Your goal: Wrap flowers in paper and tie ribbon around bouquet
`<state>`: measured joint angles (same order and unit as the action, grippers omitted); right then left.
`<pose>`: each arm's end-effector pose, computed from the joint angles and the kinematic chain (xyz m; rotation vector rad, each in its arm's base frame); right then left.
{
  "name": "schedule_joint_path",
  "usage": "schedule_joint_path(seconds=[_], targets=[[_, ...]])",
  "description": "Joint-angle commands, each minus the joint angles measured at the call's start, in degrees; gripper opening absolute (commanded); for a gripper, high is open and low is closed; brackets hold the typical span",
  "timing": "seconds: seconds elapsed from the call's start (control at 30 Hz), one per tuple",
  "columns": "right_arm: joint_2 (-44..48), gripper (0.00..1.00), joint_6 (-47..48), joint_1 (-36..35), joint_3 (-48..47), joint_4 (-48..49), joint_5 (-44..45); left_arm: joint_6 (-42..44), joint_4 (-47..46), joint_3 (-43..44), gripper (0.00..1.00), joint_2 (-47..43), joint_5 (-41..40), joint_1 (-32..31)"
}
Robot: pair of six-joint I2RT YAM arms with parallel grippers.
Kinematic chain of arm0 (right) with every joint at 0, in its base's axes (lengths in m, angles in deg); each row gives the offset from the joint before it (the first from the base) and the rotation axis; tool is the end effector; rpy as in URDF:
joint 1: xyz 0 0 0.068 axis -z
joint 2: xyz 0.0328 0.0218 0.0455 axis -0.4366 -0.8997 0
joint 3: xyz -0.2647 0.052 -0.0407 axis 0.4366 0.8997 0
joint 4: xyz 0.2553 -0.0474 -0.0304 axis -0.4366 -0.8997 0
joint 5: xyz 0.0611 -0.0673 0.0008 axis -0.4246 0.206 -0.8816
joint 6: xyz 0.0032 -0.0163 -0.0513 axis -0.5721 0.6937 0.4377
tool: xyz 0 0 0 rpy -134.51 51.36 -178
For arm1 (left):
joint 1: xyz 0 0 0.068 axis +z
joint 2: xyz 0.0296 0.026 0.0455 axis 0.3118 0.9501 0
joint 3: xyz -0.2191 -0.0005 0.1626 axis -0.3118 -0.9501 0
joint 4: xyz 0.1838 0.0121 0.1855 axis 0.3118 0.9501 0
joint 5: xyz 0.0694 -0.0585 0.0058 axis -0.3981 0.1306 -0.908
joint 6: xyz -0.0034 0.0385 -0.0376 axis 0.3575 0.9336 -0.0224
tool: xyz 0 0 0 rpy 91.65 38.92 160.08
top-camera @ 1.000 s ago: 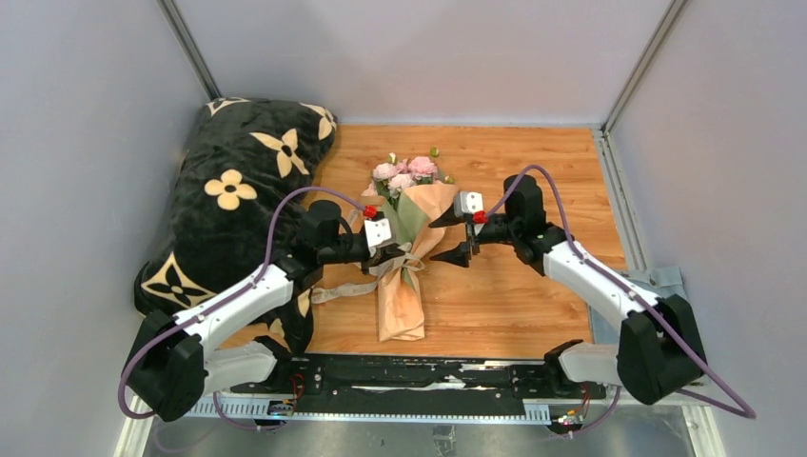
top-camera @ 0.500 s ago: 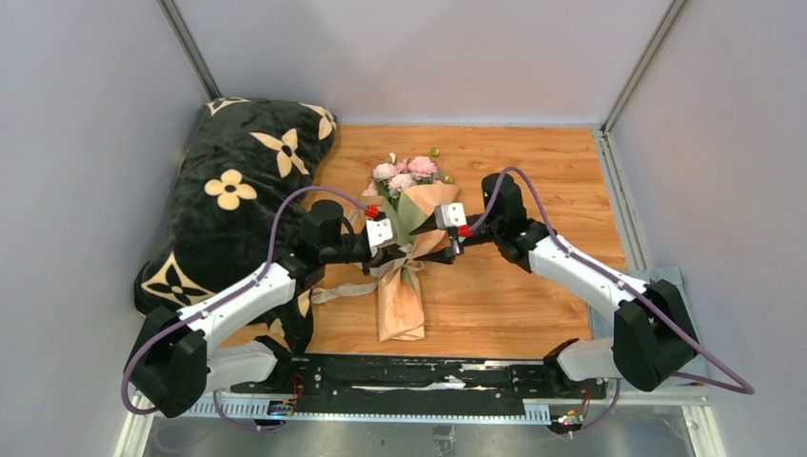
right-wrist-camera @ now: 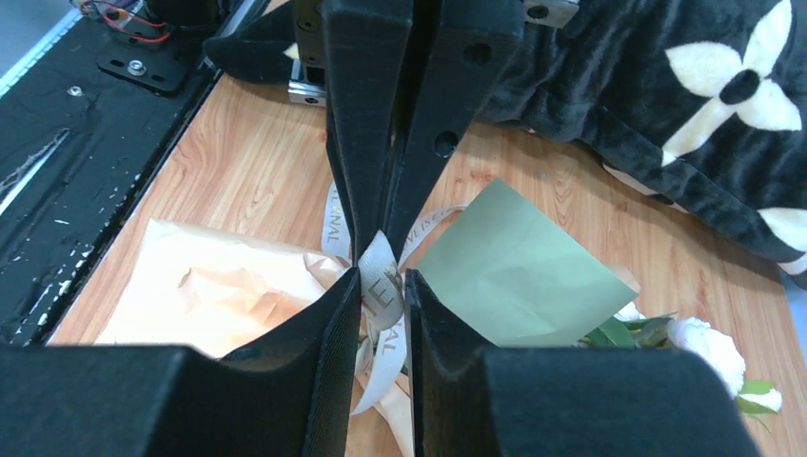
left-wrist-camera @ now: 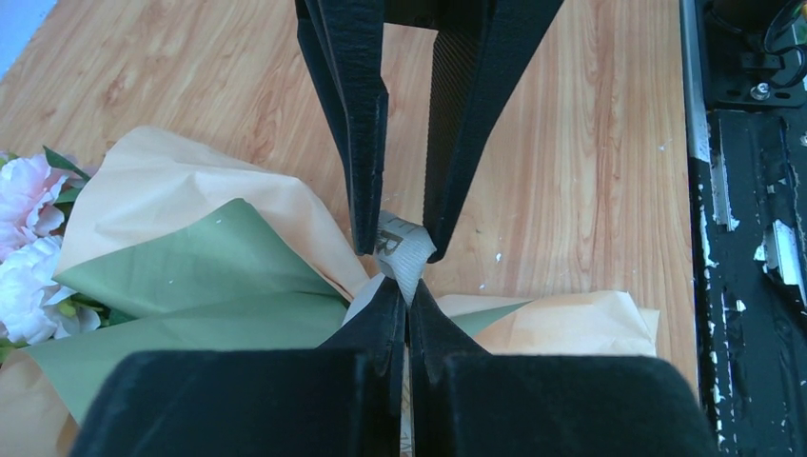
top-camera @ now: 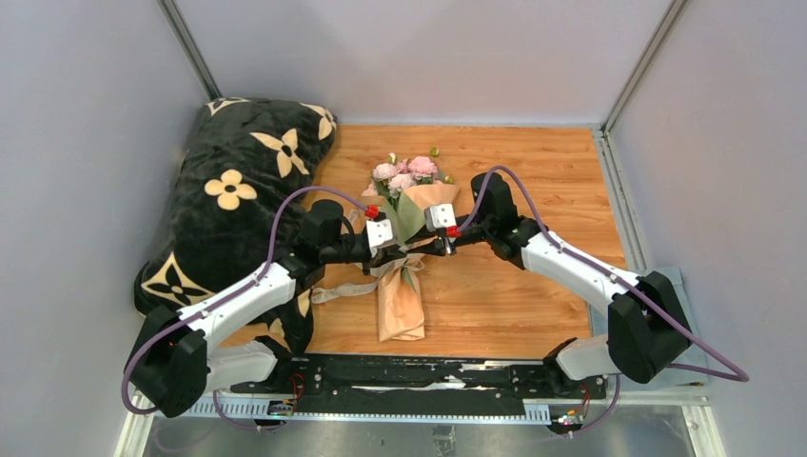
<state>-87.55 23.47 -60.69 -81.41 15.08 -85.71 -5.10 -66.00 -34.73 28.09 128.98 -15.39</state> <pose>0.2269 0.1967 0.2858 -1.6064 0.8490 0.9588 0.1947 -0.1578 0.2507 1.2977 1.4395 -0.8535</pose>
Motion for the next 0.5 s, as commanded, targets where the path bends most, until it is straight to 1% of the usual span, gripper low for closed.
schedule_joint_path(seconds=[0.0,0.03,0.07,0.1,0.13,0.17,0.23,0.27,0.3,0.33,0.4,0.43,0.47], targets=[[-0.88,0.26,1.17,-0.81,-1.05,-1.77,2.80,1.43,-0.08,1.52,0.00,0.32,1.37,0.03],[-1.13,0.21,1.05,-0.80,-1.43,-2.12,3.11,1.42,0.01,1.46,0.00,0.31,1.52,0.07],[-1.35,0.14,0.80,-0.86,-1.74,-2.48,3.24,1.42,0.06,1.46,0.00,0.37,1.60,0.10],[-1.50,0.03,0.45,-0.86,-2.02,-2.67,3.37,1.33,0.08,1.46,0.00,0.41,1.37,0.12],[-1.48,0.00,-0.36,-0.84,-2.14,-2.44,3.75,1.24,0.17,1.51,0.00,0.41,0.79,0.03],[-1.48,0.00,-1.08,-0.76,-2.15,-2.29,4.16,1.11,0.50,1.64,0.10,0.36,-0.31,0.02],[-1.47,0.00,-3.27,-0.72,-2.24,-1.95,6.35,3.40,4.18,3.40,0.46,-0.39,-3.89,0.09],[-1.51,0.00,-4.00,-0.59,-2.26,-2.30,7.87,6.48,8.35,5.20,0.59,-1.05,-6.24,0.14],[-1.44,0.00,-4.52,-0.53,-2.09,-2.58,9.05,9.88,15.96,7.16,0.66,-1.80,-9.21,0.11],[-1.38,0.00,-5.04,-0.46,-1.76,-2.83,10.00,13.59,22.24,9.29,0.70,-2.71,-13.54,0.23],[-1.37,0.00,-5.89,-0.27,-1.27,-2.74,11.00,24.25,36.68,13.52,0.71,-3.29,-18.26,0.87],[-1.58,0.00,-6.28,-0.22,-1.17,-2.56,11.30,31.15,43.78,15.19,0.71,-3.05,-20.97,1.20],[-1.97,0.00,-6.72,-0.24,-1.22,-2.38,11.63,40.87,52.14,16.38,0.70,-1.53,-25.01,1.61]])
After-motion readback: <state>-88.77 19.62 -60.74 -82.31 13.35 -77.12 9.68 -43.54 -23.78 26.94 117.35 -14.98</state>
